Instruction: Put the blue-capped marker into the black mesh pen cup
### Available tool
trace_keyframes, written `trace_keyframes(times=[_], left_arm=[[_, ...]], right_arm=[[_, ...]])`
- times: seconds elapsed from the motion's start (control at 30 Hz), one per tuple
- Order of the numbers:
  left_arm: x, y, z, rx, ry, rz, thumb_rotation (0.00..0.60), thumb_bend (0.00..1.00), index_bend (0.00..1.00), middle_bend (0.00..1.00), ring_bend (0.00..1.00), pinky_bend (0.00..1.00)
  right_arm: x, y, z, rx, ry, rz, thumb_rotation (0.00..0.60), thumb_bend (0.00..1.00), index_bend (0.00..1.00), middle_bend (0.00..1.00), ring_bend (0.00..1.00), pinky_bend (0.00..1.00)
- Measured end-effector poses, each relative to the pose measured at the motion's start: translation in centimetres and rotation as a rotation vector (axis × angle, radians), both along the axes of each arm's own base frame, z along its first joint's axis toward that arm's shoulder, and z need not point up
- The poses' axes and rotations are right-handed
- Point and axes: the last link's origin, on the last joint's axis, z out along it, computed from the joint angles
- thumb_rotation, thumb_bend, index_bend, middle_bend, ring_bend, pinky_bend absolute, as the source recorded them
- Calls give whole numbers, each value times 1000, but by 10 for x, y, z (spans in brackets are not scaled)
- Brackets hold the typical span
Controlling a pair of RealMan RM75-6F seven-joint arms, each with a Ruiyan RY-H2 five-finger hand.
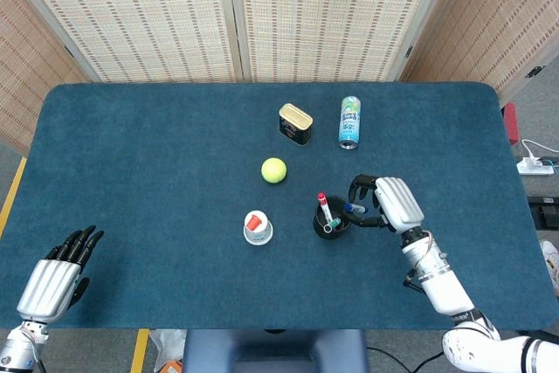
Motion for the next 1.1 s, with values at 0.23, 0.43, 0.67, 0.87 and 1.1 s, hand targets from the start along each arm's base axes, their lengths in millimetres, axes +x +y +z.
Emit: trace_keyframes(times=[0.23, 0.43, 0.67, 0.87, 1.1], left_arm=[[1, 0, 0, 1, 0, -4, 600, 316, 68, 44, 93, 329], [1, -1, 2, 7, -4, -6, 600, 316, 68, 45, 93, 329], [0, 0, 1, 3, -5, -1, 600, 316, 68, 45, 93, 329], [-2, 1, 3, 8, -14, 8, 600, 316, 68, 45, 93, 329], [-1, 1, 5, 12, -14, 0, 600, 316, 69, 45, 93, 329]], right_arm=[[6, -3, -4, 42, -66, -2, 600, 202, 683, 493, 508, 670], [1, -9, -18, 72, -67, 1, 600, 202, 683, 493, 508, 670], [-2, -18, -41, 122, -70, 0, 600, 202, 683, 493, 508, 670], [3, -20, -49, 137, -79, 10, 600, 202, 683, 493, 508, 670], [-8, -14, -49, 155, -19, 9, 600, 200, 457, 430, 350, 547]])
